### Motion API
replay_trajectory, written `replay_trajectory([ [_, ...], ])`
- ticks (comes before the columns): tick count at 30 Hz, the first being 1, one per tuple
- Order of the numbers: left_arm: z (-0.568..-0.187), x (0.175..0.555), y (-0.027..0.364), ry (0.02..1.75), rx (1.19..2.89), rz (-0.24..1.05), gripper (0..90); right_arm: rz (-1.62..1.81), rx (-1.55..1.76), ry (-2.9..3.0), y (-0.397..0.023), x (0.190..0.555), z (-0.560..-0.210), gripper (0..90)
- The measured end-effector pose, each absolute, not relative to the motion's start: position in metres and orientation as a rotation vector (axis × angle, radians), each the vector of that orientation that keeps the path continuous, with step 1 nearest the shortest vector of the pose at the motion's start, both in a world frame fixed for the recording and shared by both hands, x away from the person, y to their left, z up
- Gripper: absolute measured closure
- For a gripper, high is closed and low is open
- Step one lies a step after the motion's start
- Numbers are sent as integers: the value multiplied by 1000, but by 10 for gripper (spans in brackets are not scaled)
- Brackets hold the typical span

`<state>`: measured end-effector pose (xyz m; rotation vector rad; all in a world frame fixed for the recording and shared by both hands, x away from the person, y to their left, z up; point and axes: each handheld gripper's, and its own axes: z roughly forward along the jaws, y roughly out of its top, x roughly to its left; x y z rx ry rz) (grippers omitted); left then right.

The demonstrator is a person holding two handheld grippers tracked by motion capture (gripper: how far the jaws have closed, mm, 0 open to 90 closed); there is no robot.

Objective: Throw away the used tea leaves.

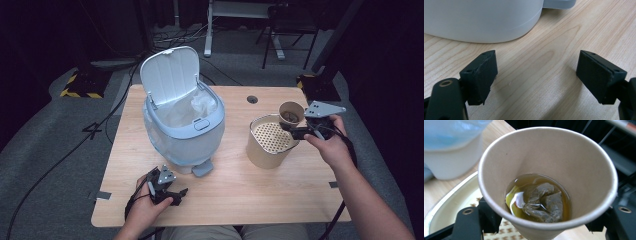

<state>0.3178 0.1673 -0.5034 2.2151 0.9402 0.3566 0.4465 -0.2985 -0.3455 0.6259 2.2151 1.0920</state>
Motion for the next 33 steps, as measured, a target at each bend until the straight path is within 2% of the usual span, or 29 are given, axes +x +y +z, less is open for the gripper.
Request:
replay_trajectory([
  [14,-503,318,167,943,2216,358,179,748,319,2146,-294,445,-342,308],
  [28,-503,318,167,943,2216,358,179,83,-85,1934,-271,435,-348,308],
  [33,-503,318,167,942,2217,358,178,-59,-174,1850,-266,432,-351,308],
])
